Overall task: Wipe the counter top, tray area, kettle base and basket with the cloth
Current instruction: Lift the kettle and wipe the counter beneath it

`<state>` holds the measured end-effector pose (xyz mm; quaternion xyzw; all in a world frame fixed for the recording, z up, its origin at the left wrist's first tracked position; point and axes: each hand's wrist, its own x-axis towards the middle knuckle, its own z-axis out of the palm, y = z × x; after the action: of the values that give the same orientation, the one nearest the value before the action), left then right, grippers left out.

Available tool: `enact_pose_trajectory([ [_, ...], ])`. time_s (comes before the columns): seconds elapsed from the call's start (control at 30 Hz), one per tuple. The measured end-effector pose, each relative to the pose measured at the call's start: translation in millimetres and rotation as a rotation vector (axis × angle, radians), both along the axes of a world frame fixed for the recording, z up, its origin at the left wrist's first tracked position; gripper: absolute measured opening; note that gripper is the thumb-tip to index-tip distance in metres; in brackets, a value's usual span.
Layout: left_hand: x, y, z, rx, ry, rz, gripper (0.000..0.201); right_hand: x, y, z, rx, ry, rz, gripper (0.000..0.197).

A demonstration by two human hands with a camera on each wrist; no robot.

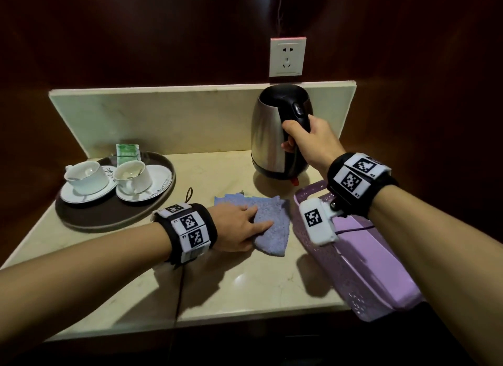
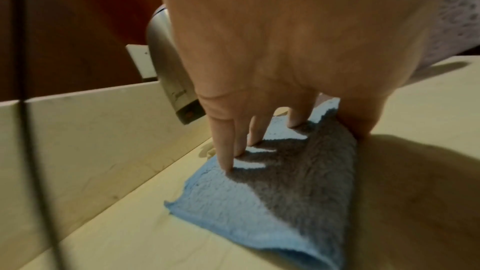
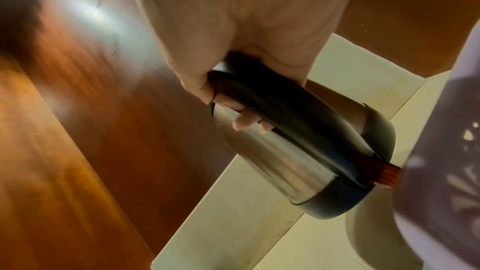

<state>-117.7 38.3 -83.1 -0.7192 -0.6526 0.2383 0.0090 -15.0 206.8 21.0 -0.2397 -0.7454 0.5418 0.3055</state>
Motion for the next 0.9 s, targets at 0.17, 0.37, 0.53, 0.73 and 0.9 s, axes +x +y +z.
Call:
enact_pose_trajectory([
  [0.17, -4, 2, 18, 0.17, -0.21, 0.128, 0.036, -3, -5, 0, 0.01, 0.007, 0.011, 0.016],
  [0.37, -29, -4, 37, 0.353, -1.012, 0.808, 0.032, -6, -9, 16, -0.008, 0.052, 0.035, 0.014],
  [0.53, -35, 4, 48, 0.528, -1.536, 1.221, 0.03, -12, -11, 31, 0.002, 0.08, 0.029, 0.013],
  [0.73, -46, 15, 49, 0.732, -2.257, 1.215, 0.035, -14, -16, 42, -0.028, 0.119, 0.043, 0.017],
  [0.9, -49, 33, 64, 0.836, -2.593, 0.941, 0.067, -13, -19, 45, -0.119, 0.168, 0.068, 0.022],
])
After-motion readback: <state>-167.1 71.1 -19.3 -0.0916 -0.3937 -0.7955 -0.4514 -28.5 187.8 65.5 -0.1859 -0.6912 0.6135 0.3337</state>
